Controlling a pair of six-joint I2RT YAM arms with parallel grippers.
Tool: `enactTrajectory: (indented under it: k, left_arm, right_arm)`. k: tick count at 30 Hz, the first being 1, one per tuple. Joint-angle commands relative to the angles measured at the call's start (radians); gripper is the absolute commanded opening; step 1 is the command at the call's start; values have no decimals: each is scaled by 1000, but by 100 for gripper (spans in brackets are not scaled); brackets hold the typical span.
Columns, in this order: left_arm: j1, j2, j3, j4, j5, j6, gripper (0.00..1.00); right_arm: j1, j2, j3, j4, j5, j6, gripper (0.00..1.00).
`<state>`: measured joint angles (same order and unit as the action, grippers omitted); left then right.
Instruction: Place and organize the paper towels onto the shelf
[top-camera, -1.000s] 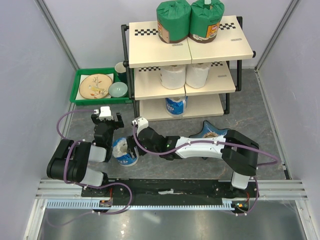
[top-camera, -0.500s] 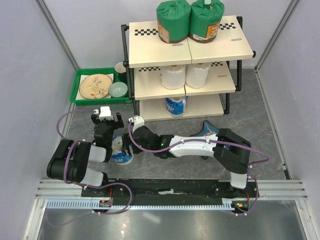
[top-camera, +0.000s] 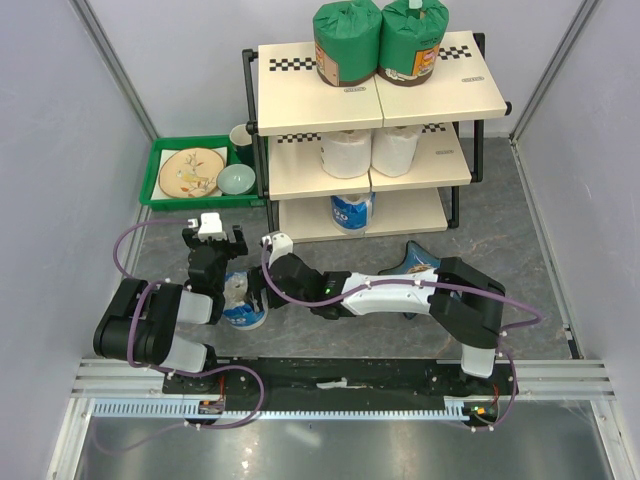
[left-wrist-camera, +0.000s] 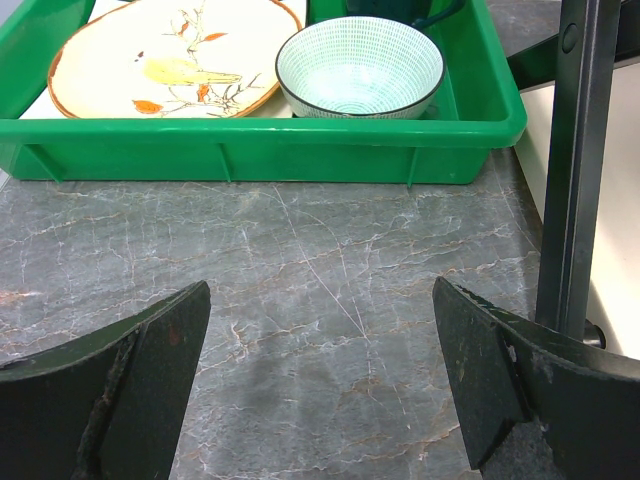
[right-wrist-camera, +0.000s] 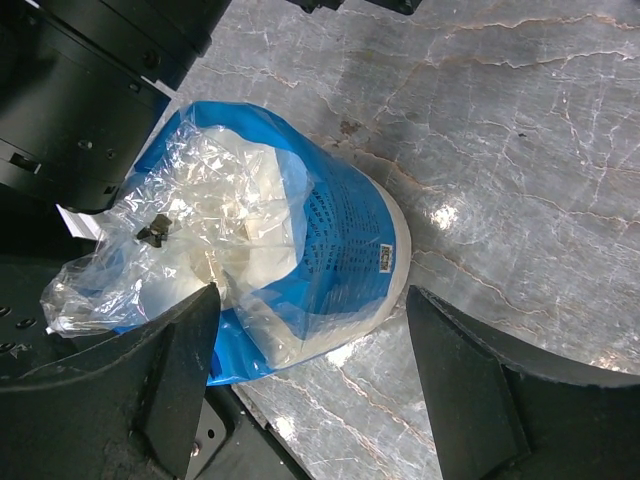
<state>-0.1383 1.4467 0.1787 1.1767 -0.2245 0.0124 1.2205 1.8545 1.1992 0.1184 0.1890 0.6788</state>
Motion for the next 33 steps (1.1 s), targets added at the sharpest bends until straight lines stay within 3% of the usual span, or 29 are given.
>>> enactTrajectory:
  k: [1, 15, 33]
  left_arm:
    - [6, 3, 15, 43, 4, 11, 99]
    - [6, 1, 15, 43, 4, 11, 99]
    - [6, 1, 15, 43, 4, 9, 99]
  right_arm:
    - [5, -26, 23, 32, 3, 13, 83]
    - [5, 21, 109, 15, -5, 5, 83]
    - [11, 150, 224, -195, 75, -8, 75]
